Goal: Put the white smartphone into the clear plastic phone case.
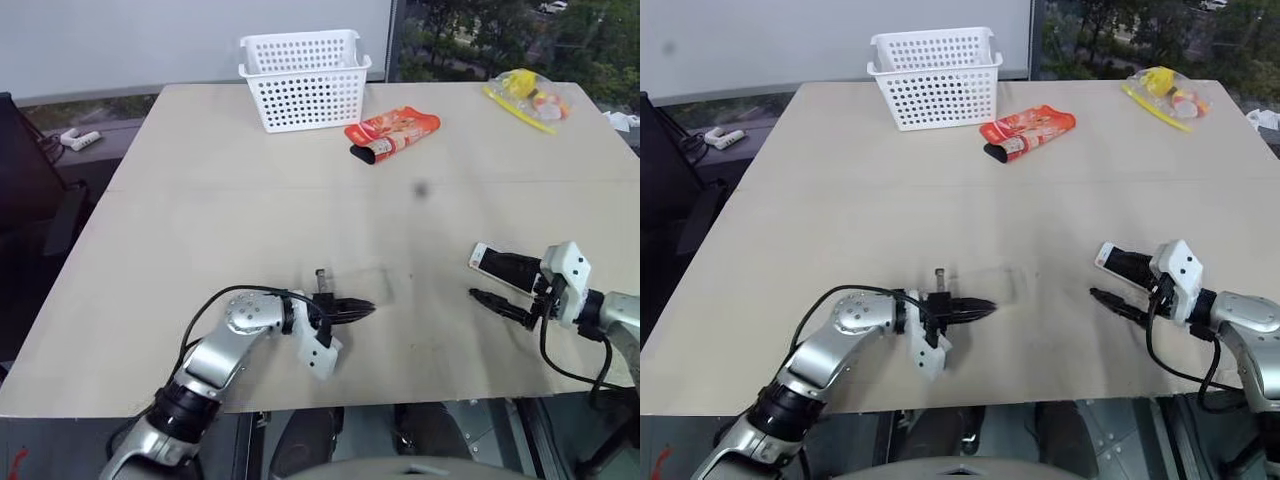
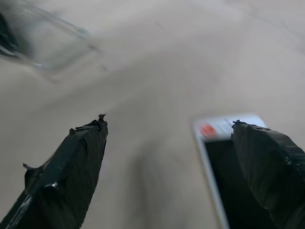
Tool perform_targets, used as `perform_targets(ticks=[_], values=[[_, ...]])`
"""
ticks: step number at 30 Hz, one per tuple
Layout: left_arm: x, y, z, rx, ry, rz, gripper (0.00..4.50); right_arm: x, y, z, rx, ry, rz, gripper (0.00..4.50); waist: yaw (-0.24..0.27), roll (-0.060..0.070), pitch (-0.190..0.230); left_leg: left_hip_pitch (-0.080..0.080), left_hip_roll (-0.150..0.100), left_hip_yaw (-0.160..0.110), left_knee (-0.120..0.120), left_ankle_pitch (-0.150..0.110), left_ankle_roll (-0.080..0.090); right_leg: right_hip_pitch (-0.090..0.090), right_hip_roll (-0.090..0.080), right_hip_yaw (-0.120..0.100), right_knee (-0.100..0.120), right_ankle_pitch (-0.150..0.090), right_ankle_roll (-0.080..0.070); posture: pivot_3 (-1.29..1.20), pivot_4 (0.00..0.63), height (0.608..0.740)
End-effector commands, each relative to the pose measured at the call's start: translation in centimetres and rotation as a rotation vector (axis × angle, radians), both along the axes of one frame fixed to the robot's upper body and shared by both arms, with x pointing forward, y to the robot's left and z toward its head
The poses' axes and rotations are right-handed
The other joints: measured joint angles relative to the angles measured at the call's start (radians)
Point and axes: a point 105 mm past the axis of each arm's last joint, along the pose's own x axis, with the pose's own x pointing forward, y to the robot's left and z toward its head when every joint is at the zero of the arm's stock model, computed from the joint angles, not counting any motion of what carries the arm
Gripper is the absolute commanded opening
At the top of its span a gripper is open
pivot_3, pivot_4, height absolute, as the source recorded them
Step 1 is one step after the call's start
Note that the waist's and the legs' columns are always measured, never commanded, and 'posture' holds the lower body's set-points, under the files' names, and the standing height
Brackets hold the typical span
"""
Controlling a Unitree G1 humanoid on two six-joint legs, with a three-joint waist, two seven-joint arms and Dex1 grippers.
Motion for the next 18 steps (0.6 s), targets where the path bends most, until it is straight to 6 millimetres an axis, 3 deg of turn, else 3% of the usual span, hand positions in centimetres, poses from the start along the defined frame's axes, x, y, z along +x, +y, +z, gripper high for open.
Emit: perform_targets(ticks=[1, 5, 7, 15, 18], values=[[0.7, -1.2, 0.8, -0.016, -0.079, -0.047, 1.58, 1.2, -1.6, 1.3, -0.029, -0.032, -0.077, 4.5, 0.002, 0.0, 0.0, 0.0, 0.0, 0.0, 0.0, 0.0, 0.0, 0.0, 0.0, 0.0, 0.0, 0.0, 0.001, 0.0, 0.15, 0.74], [1.2, -1.5, 1.4, -0.038, -0.144, -0.055, 3.52, 2.1, -2.9, 0.8, -0.083, -0.008, -0.126, 4.5, 0.002, 0.0, 0.0, 0.0, 0.0, 0.0, 0.0, 0.0, 0.0, 0.0, 0.0, 0.0, 0.0, 0.001, 0.002, 0.0, 0.15, 0.74], [0.6, -1.3, 1.9, -0.051, -0.155, -0.086, 4.45, 2.3, -3.4, 0.1, -0.13, 0.01, -0.132, 4.5, 0.002, 0.0, 0.0, 0.0, 0.0, 0.0, 0.0, 0.0, 0.0, 0.0, 0.0, 0.0, 0.0, 0.002, 0.002, 0.0, 0.15, 0.74], [-3.0, 2.1, 4.8, -0.145, -0.01, -0.072, 4.45, 1.4, -4.7, -2.3, -0.178, 0.164, -0.111, 4.5, 0.003, 0.001, 0.0, 0.0, 0.001, -0.001, -0.001, 0.0, 0.001, 0.0, -0.003, -0.001, 0.0, 0.0, 0.0, 0.0, 0.15, 0.74], [-2.4, 3.7, 8.0, -0.375, 0.141, 0.124, 4.45, 0.9, -5.2, -3.1, -0.157, 0.236, -0.107, 4.5, 0.005, 0.001, 0.0, 0.0, 0.001, -0.001, 0.0, 0.0, 0.001, 0.001, -0.005, -0.002, 0.0, 0.0, 0.0, 0.0, 0.15, 0.74]])
